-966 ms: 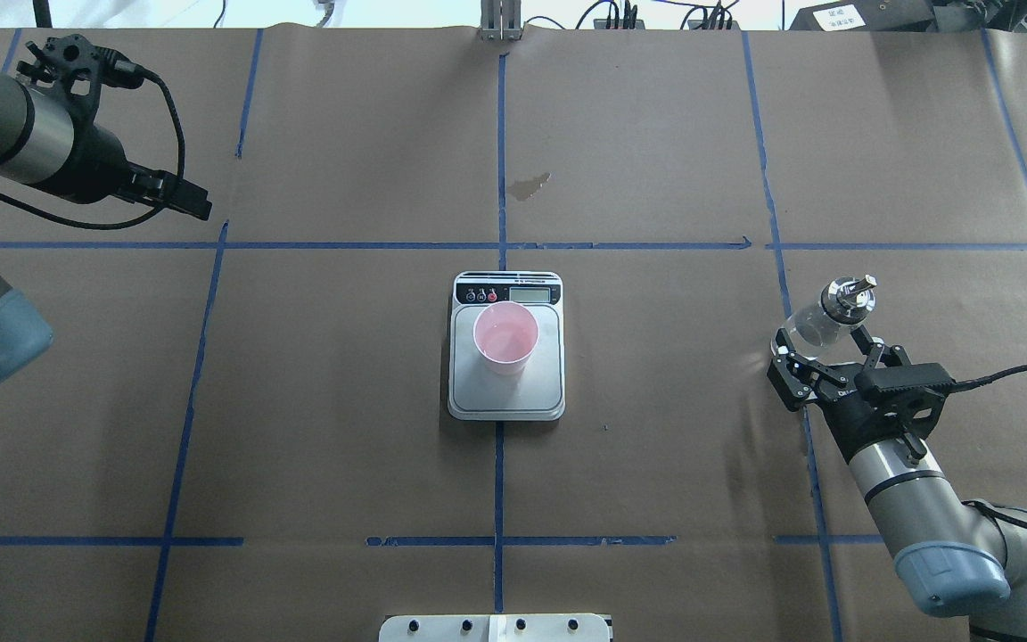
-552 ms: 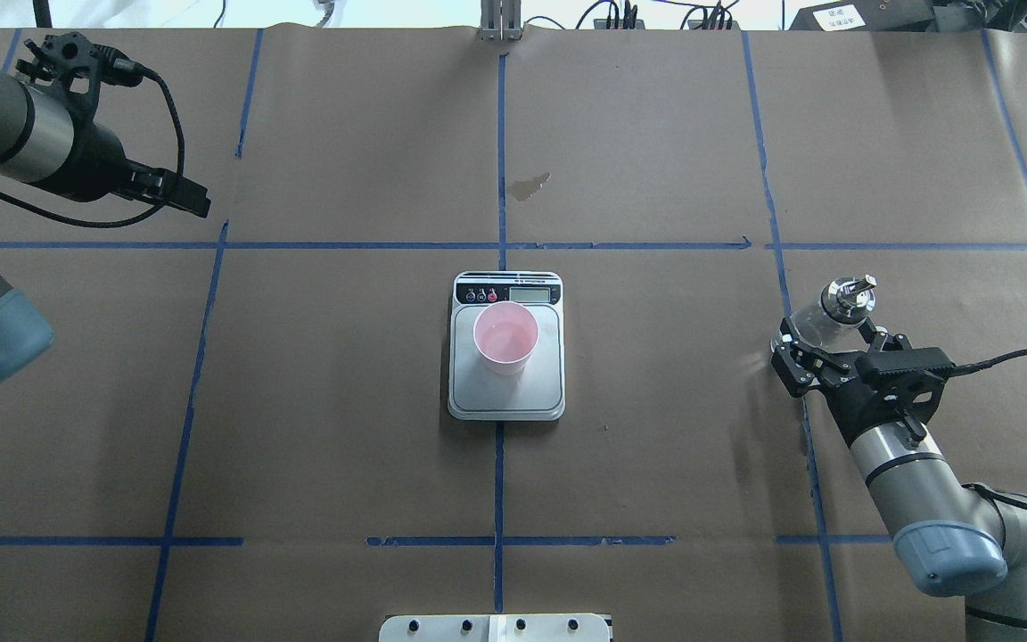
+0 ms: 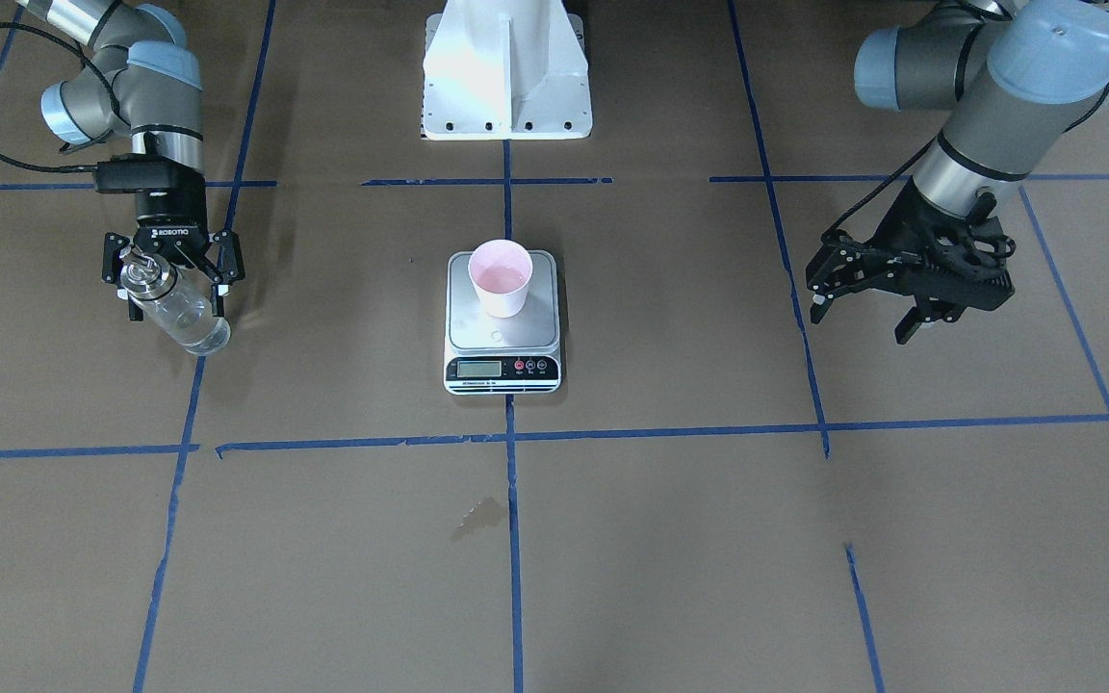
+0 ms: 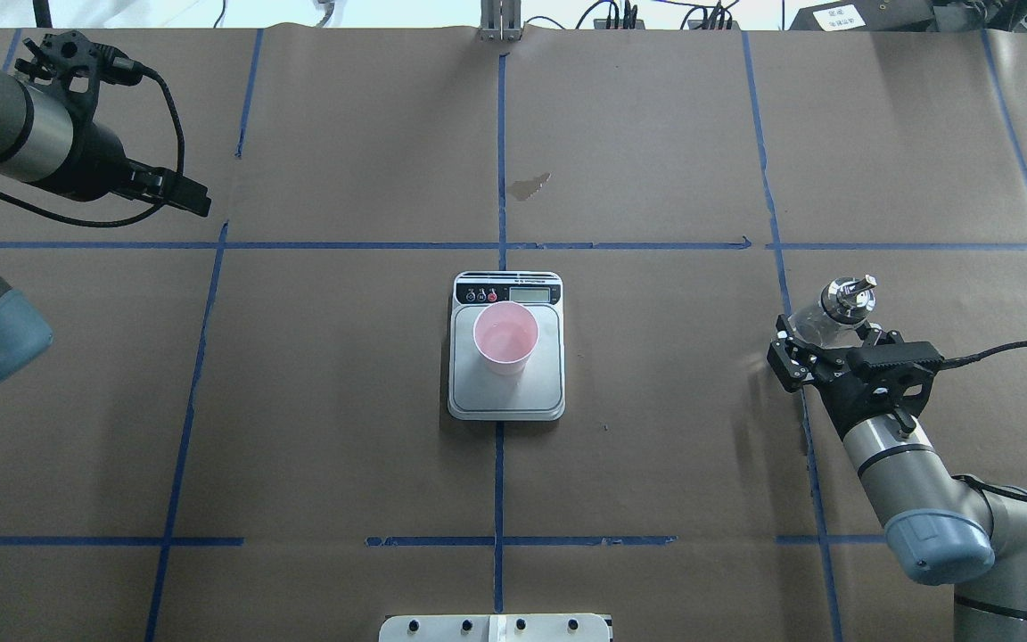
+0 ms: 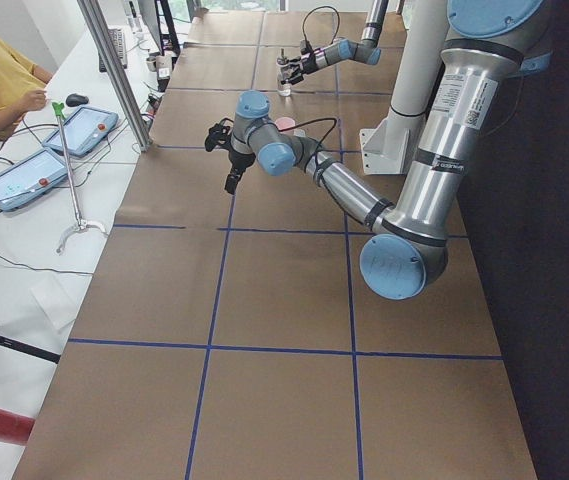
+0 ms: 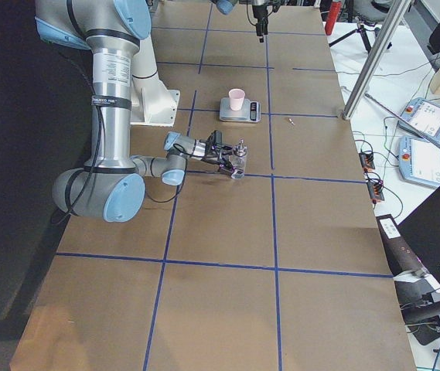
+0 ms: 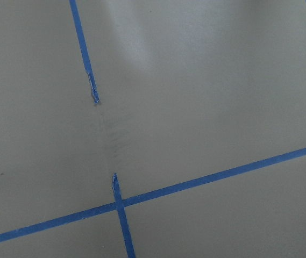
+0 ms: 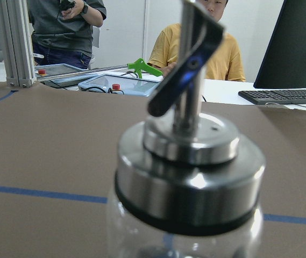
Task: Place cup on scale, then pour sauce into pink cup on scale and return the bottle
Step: 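Grasp the glass sauce bottle with the right gripper and lift it, then carry the bottle with the right gripper to beside the pink cup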
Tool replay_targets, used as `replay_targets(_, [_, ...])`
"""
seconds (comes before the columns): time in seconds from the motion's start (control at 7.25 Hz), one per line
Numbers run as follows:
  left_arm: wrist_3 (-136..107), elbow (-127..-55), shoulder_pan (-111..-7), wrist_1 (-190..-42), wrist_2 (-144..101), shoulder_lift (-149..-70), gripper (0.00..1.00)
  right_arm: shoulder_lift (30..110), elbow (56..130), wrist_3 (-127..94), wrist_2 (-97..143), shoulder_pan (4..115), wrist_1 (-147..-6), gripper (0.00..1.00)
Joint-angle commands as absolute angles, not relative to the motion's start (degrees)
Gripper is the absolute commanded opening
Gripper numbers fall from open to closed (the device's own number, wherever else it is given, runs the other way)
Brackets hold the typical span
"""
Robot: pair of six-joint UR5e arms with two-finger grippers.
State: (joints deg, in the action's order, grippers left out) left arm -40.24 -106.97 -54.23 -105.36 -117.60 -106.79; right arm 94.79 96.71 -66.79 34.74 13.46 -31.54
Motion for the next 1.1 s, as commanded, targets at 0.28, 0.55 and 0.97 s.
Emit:
replay_targets(0.28, [-40.69, -107.57, -54.23, -105.12, -117.60, -106.70, 1.00, 94.57, 96.07, -54.05, 37.34, 14.41, -20.71, 0.03])
replay_targets(0.55, [-40.43, -108.01, -54.23, -105.12, -117.60, -105.74, 1.00, 92.99, 96.50, -51.68, 42.51, 15.99, -19.25, 0.00])
replay_targets(0.97, [-39.64, -109.42, -54.32, -105.38, -117.69, -103.19, 1.00, 86.51, 97.03, -43.33, 38.60, 16.70, -29.39, 0.00])
